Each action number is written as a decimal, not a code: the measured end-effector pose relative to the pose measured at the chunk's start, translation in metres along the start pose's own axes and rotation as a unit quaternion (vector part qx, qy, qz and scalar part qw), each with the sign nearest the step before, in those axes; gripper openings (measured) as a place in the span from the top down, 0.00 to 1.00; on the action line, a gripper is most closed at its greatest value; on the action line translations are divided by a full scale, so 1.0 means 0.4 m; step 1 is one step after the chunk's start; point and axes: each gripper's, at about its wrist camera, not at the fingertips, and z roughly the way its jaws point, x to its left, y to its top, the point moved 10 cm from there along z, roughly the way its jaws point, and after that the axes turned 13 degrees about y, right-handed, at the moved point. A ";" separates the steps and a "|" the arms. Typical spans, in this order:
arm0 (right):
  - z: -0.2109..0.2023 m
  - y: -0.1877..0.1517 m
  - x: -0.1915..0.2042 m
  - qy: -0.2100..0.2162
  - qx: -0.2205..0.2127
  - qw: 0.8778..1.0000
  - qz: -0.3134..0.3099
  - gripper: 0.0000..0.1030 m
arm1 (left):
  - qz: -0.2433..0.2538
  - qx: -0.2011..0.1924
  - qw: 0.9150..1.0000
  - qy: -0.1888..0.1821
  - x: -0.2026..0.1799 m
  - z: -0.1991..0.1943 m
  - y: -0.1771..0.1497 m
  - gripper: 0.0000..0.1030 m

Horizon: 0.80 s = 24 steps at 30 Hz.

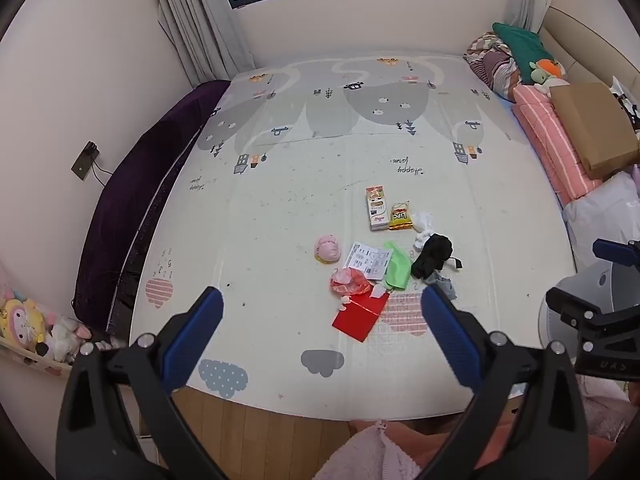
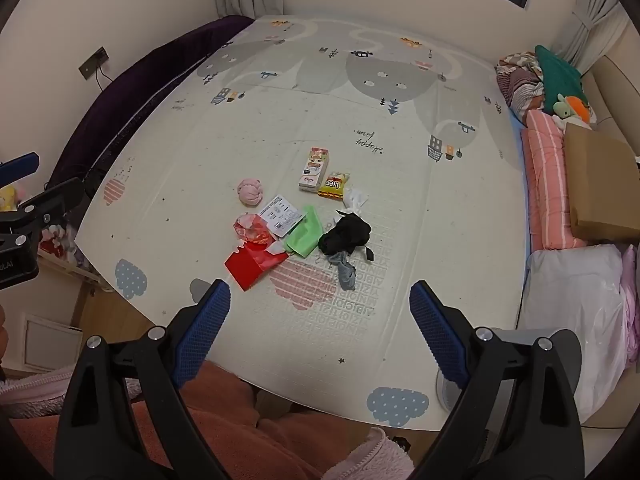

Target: Collect trash

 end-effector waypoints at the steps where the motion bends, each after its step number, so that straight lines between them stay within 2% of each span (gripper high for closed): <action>1: 0.000 -0.001 0.001 0.001 0.002 1.000 0.000 0.15 | -0.001 -0.001 1.000 0.000 0.000 0.000 0.000 0.04; 9: 0.000 -0.001 0.006 -0.004 0.005 1.000 -0.005 0.14 | -0.001 -0.002 1.000 0.000 0.001 0.000 0.001 0.04; 10: -0.007 -0.003 0.030 0.000 0.006 1.000 -0.006 0.14 | -0.001 -0.002 1.000 0.001 0.001 0.000 0.002 0.04; 24: -0.008 0.004 0.012 -0.002 -0.001 1.000 -0.008 0.15 | -0.002 0.000 1.000 -0.003 0.006 -0.011 -0.002 0.04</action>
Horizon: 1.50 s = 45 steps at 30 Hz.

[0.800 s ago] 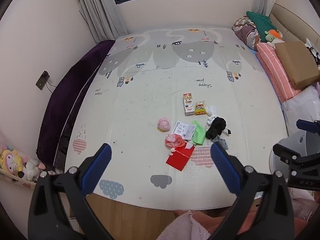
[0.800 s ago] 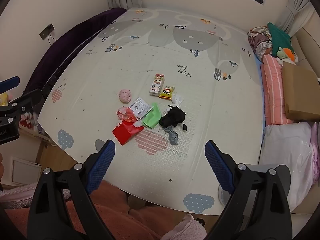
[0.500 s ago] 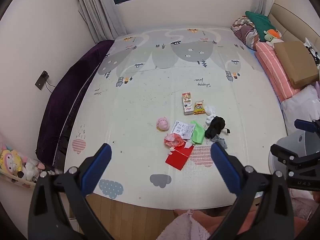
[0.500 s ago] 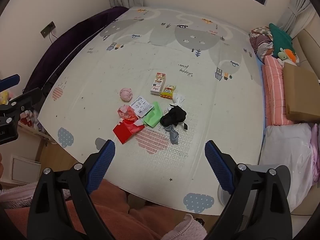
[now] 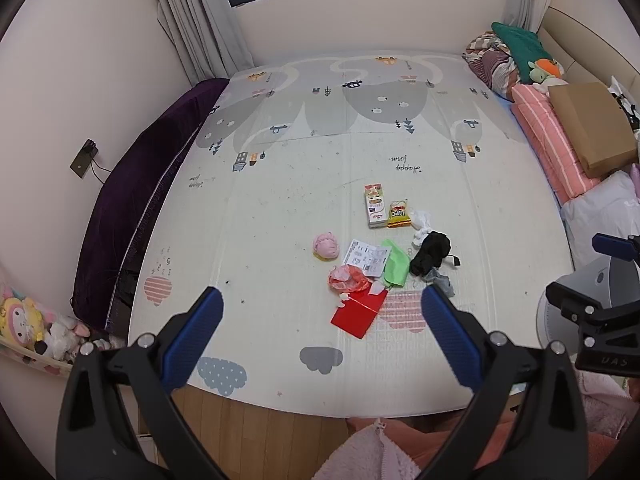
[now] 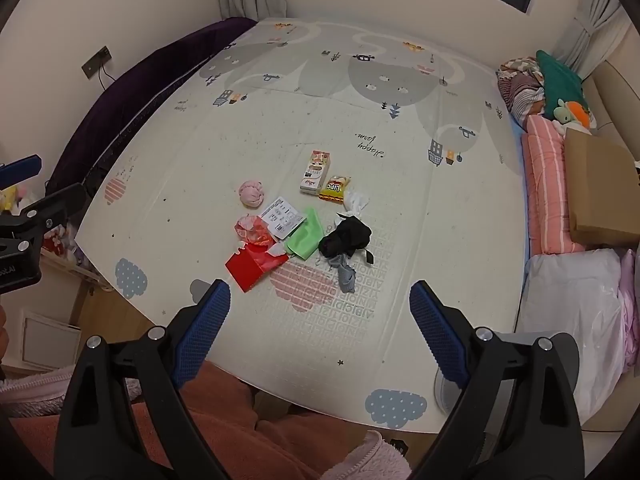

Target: Collect trash

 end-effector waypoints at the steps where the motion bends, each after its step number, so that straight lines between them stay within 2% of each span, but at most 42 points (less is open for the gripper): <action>1: -0.001 0.001 0.000 0.000 -0.001 1.000 0.000 0.14 | 0.000 0.000 1.000 -0.001 -0.002 0.008 -0.004 0.04; 45: -0.004 -0.008 -0.023 -0.006 -0.009 1.000 0.011 0.15 | 0.005 0.003 1.000 -0.010 -0.041 0.010 -0.016 0.04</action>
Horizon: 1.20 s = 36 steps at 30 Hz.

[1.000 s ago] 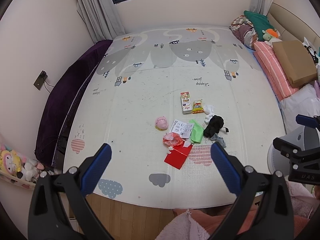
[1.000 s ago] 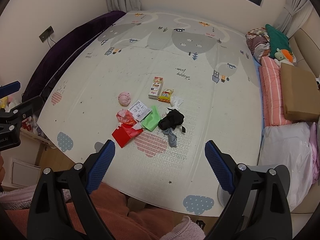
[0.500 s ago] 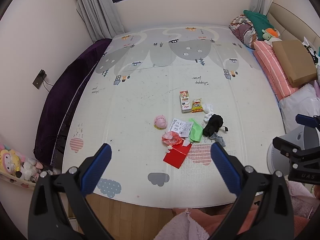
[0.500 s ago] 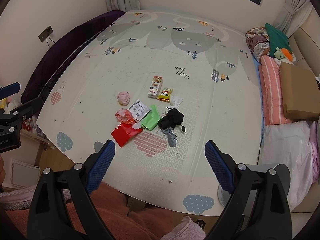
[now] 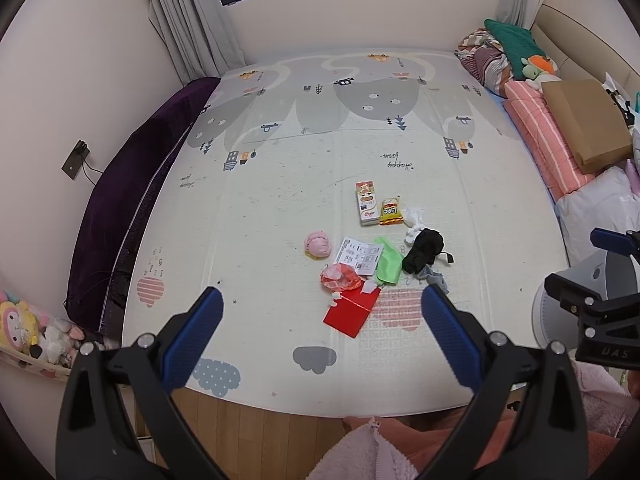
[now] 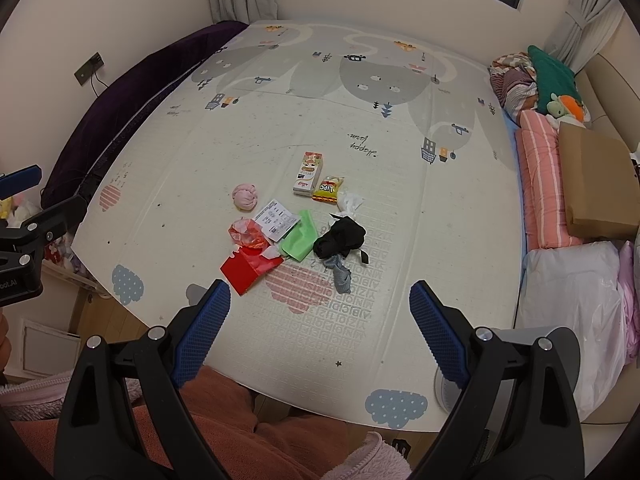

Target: Collect trash

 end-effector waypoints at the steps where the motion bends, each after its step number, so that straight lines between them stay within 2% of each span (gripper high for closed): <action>1: 0.000 -0.001 -0.004 0.000 0.000 1.000 0.001 0.15 | 0.000 0.000 1.000 0.000 -0.002 0.001 -0.001 0.04; 36: 0.013 0.009 -0.026 -0.003 0.000 1.000 0.008 0.15 | 0.012 0.007 1.000 -0.014 -0.044 0.036 0.001 0.04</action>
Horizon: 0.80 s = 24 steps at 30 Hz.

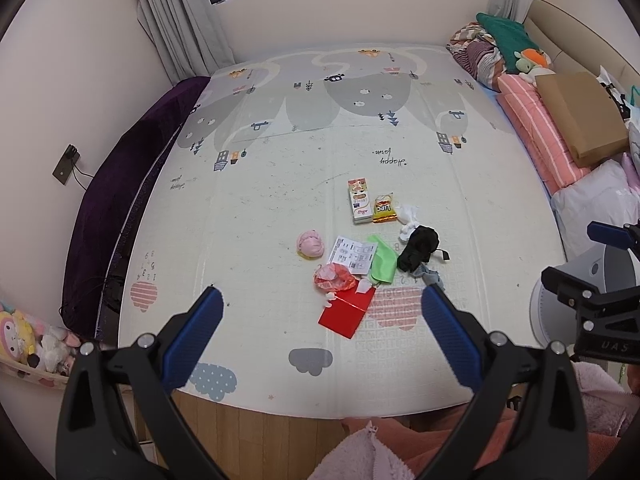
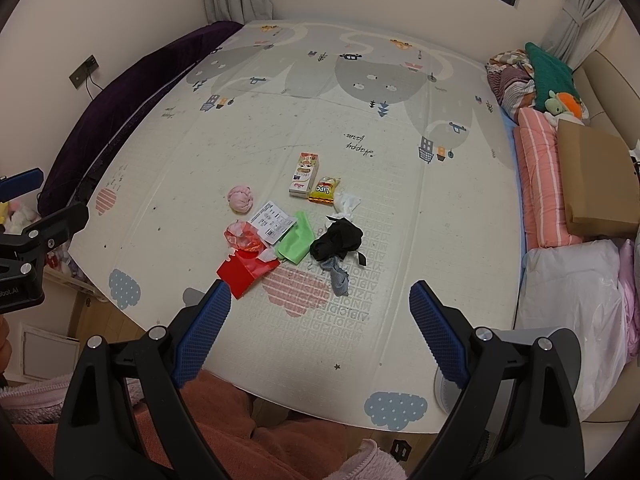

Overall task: Collect trash
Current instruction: 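Grasp the black cloth with the right tool while the left tool grasps the white instruction sheet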

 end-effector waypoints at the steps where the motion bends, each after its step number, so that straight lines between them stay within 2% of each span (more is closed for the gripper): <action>1: 0.007 0.003 -0.006 -0.001 0.001 1.000 0.001 0.15 | 0.002 0.002 1.000 -0.003 0.001 0.006 0.000 0.04; 5: 0.058 0.010 -0.041 -0.022 0.010 1.000 -0.002 0.15 | 0.014 0.012 1.000 -0.011 -0.029 0.060 -0.008 0.04; 11: 0.189 0.010 -0.091 -0.017 0.033 0.999 0.023 0.15 | 0.034 0.029 0.998 -0.036 -0.091 0.185 -0.014 0.04; 19: 0.420 0.020 -0.182 -0.015 0.049 0.998 0.045 0.18 | 0.051 0.048 0.996 -0.055 -0.194 0.422 -0.017 0.04; 24: 0.578 0.023 -0.254 -0.014 0.054 0.996 0.067 0.18 | 0.044 0.057 0.996 -0.060 -0.249 0.573 -0.019 0.04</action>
